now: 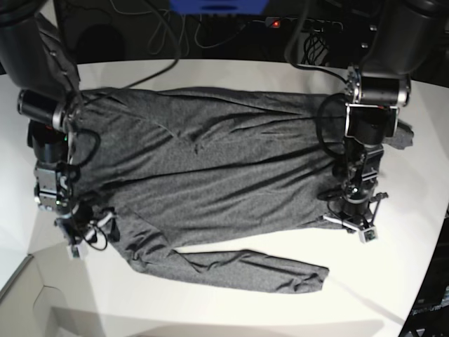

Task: Layout the t-shirt on the table in an organized manner, then fold the t-shirt properly
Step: 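Grasp the shirt's middle with both grippers, then lift the shirt middle with both grippers and fold it over the edge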

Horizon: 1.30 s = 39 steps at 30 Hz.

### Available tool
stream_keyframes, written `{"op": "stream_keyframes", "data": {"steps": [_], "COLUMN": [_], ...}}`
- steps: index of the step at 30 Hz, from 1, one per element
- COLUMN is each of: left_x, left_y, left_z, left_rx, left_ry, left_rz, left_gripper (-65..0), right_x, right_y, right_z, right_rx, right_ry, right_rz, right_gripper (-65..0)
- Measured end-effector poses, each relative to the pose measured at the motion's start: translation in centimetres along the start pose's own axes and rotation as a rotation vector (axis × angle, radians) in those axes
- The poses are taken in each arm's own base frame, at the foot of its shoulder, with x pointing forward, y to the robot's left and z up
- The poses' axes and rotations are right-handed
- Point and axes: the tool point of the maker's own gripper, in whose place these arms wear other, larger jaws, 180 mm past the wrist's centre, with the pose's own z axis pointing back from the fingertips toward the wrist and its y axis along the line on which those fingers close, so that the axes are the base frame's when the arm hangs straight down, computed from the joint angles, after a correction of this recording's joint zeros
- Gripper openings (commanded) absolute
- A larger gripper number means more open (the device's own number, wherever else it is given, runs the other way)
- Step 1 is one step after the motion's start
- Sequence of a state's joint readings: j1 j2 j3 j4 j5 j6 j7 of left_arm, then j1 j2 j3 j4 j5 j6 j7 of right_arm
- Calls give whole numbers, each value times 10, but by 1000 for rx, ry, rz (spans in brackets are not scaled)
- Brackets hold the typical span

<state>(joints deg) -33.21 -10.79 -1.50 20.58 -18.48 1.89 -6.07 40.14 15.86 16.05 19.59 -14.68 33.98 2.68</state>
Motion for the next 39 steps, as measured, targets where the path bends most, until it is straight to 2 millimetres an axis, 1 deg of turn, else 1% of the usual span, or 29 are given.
{"op": "stream_keyframes", "data": {"steps": [2,4,11,12,13,15,16,17,18,20,22,23,26,27,28,29,31,32,33,36,39], "left_x": [0,0,-4,-4,-4,-3,-3,-2,-2,-1,4,4,0,5,13,24,45,51,55,46,48], "left_y": [0,0,1,1,1,0,1,0,0,-2,-7,-9,-21,-20,-15,-10,-2,2,5,10,21], "left_z": [0,0,2,2,2,2,2,2,2,2,3,5,16,22,27,33,44,50,54,65,73], "left_rx": [0,0,0,0,0,-1,-1,-2,-2,-7,-21,-29,-85,-107,-113,-120,-142,-147,-148,-150,-142], "left_ry": [0,0,-1,-1,-1,-4,-4,-6,-6,0,3,8,66,67,53,29,-33,-53,-65,-26,-15], "left_rz": [0,0,-2,-2,-2,-2,-3,-2,-2,2,22,51,192,226,260,278,325,340,355,393,413], "left_gripper": [-649,-649,-649,-649,-649,-649,-649,-649,-649,-649,-649,-649,-649,-649,-649,-649,-649,-649,-649,-649,-649], "right_x": [-11,-15,-27,-26,-26,-26,-26,-27,-26,-24,-19,-13,14,23,28,29,25,19,14,6,6], "right_y": [-5,-17,-16,-14,-11,-8,-6,-6,-6,-6,-8,-10,-18,-23,-30,-34,-41,-40,-35,-20,-21], "right_z": [0,1,4,3,3,1,0,0,0,0,0,0,5,9,14,18,25,28,30,41,58], "right_rx": [-37,-116,-114,-112,-108,-103,-100,-99,-100,-99,-105,-109,-130,-142,-158,-168,-185,-186,-165,-89,-89], "right_ry": [24,28,21,17,14,14,12,15,15,13,25,15,-49,-77,-92,-96,-97,-97,-96,-115,-129], "right_rz": [-5,-6,-9,-12,-15,-20,-22,-22,-19,-18,-10,4,40,53,72,85,101,101,91,90,98], "right_gripper": [-257,-257,-272,-295,-332,-448,-527,-619,-650,-643,-650,-650,-650,-650,-650,-650,-650,-650,-650,-650,-650]}}
